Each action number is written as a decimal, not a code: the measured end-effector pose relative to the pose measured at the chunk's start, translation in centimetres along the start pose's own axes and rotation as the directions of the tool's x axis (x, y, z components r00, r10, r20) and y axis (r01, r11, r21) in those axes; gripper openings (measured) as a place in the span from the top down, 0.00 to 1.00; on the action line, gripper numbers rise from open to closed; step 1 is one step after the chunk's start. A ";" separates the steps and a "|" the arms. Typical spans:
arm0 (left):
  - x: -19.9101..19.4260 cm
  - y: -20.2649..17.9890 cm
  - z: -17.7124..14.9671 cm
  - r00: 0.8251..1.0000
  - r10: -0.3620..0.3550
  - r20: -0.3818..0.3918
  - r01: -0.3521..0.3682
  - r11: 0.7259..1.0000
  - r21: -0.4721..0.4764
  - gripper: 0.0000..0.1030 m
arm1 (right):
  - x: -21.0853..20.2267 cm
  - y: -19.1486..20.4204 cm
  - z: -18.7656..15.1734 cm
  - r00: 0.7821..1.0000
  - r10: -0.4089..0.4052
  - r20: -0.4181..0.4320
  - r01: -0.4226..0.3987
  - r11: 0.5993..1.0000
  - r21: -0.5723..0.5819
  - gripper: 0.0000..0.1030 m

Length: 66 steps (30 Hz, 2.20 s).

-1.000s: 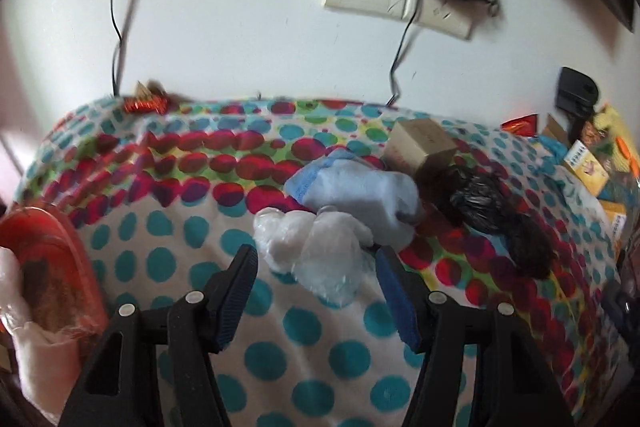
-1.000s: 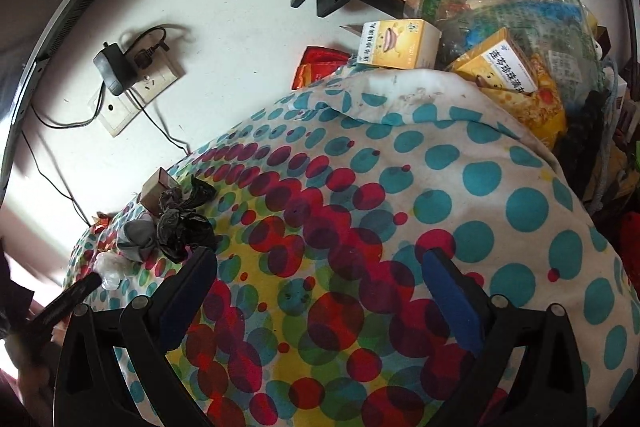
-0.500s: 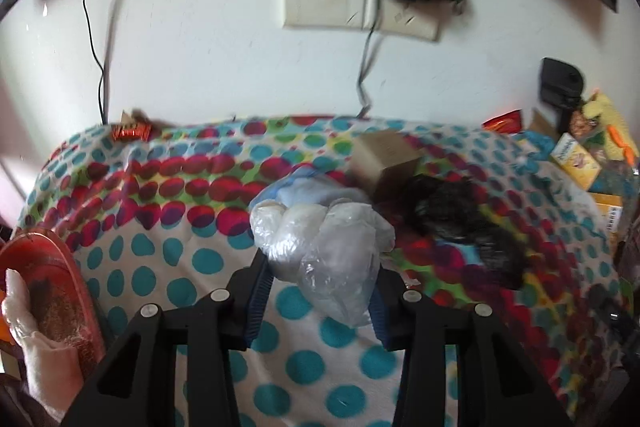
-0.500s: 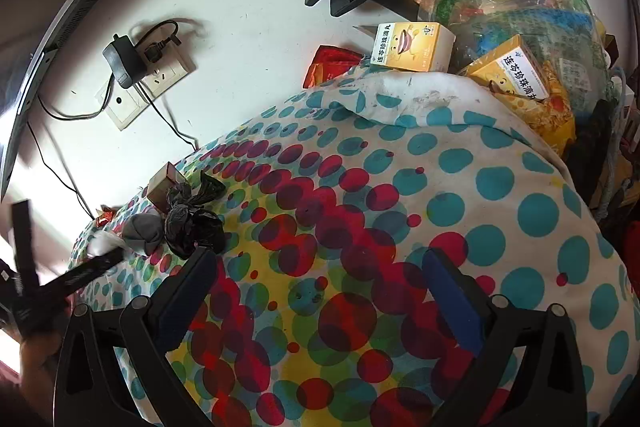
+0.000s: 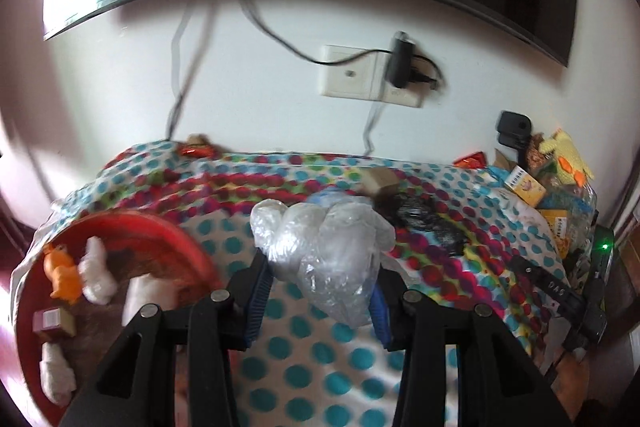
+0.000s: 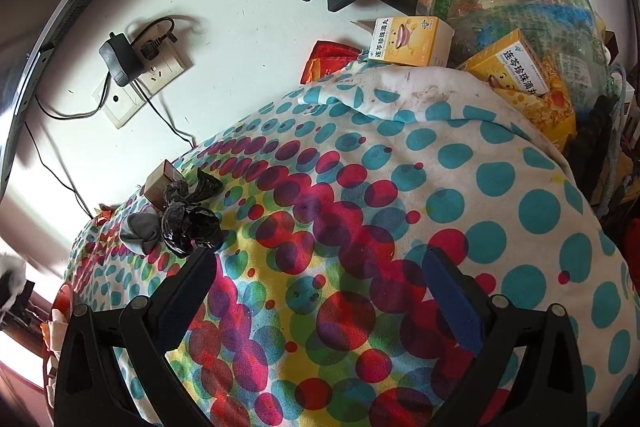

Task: Organize objects
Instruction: 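Carry the clear plastic bag into the red tray and release it with the left gripper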

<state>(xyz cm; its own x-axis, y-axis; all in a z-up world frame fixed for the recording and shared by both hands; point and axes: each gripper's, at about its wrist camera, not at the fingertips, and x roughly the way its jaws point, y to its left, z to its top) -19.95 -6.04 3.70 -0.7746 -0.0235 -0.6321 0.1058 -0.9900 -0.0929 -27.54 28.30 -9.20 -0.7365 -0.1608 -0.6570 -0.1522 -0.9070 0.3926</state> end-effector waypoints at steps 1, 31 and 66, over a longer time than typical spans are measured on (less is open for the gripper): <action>-0.6 1.5 -0.1 1.000 0.014 0.003 -0.014 1.000 -0.014 0.58 | 0.0 0.0 0.0 1.000 0.000 -0.002 0.000 1.000 0.000 0.00; 4.6 21.0 -3.9 0.932 0.236 -0.275 -0.305 0.921 -0.244 0.58 | 0.4 0.0 -0.3 1.000 0.003 -0.020 -0.003 1.000 0.001 0.00; -12.4 16.8 -16.6 0.988 0.053 0.143 -0.008 0.953 -0.301 0.27 | 0.9 0.9 -0.2 0.997 -0.051 -0.055 0.049 0.998 -0.049 0.00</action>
<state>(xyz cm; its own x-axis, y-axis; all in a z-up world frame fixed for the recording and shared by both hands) 1.81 -20.10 -2.75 -0.8489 -0.0959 -0.5199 0.2951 -0.9019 -0.3154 -28.21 27.26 -9.60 -0.6903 -0.1352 -0.7108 -0.1553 -0.9318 0.3280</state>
